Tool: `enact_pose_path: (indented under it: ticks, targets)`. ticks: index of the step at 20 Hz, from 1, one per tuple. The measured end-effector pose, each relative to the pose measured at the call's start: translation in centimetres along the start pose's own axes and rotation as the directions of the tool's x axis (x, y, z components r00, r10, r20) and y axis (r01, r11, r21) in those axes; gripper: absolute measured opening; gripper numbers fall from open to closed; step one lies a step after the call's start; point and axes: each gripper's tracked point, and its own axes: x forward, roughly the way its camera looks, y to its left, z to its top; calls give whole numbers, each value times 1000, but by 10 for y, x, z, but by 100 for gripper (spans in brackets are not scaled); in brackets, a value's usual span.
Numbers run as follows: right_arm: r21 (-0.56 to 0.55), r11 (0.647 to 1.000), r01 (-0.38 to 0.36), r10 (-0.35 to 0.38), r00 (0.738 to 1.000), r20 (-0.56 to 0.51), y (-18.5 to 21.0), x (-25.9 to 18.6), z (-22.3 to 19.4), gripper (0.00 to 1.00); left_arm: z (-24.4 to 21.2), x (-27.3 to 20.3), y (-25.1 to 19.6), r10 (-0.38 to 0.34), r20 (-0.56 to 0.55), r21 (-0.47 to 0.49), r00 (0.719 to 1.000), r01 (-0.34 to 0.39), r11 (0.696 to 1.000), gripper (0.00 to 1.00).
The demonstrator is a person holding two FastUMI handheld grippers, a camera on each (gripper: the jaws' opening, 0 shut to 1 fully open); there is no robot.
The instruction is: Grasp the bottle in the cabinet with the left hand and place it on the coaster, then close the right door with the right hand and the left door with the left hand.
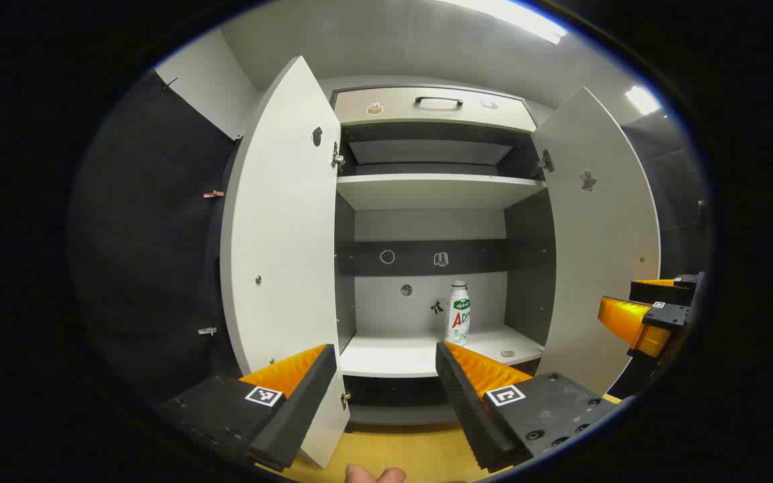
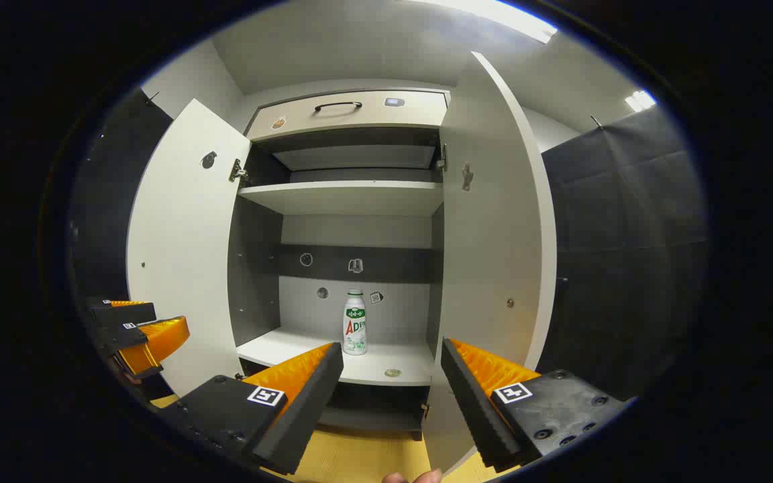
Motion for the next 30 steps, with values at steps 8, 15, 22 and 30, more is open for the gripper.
enact_pose_path:
  ticks: [8,15,22,30]
  targets:
    - [13,1000,-15,15,1000,-27,4,11,-10,97,-3,14,-2,2,-10,10,1000,-2,1000,94]
    - [16,1000,-2,3,999,-35,-1,16,-14,97,-5,20,-9,-11,-12,5,1000,11,1000,94]
    - [27,1000,3,-2,1000,-22,-5,16,-9,97,-5,33,-25,-45,-9,-7,999,45,999,94]
    - [31,999,18,-18,1000,0,-24,0,1,97,-3,97,-80,-140,15,-15,990,141,990,94]
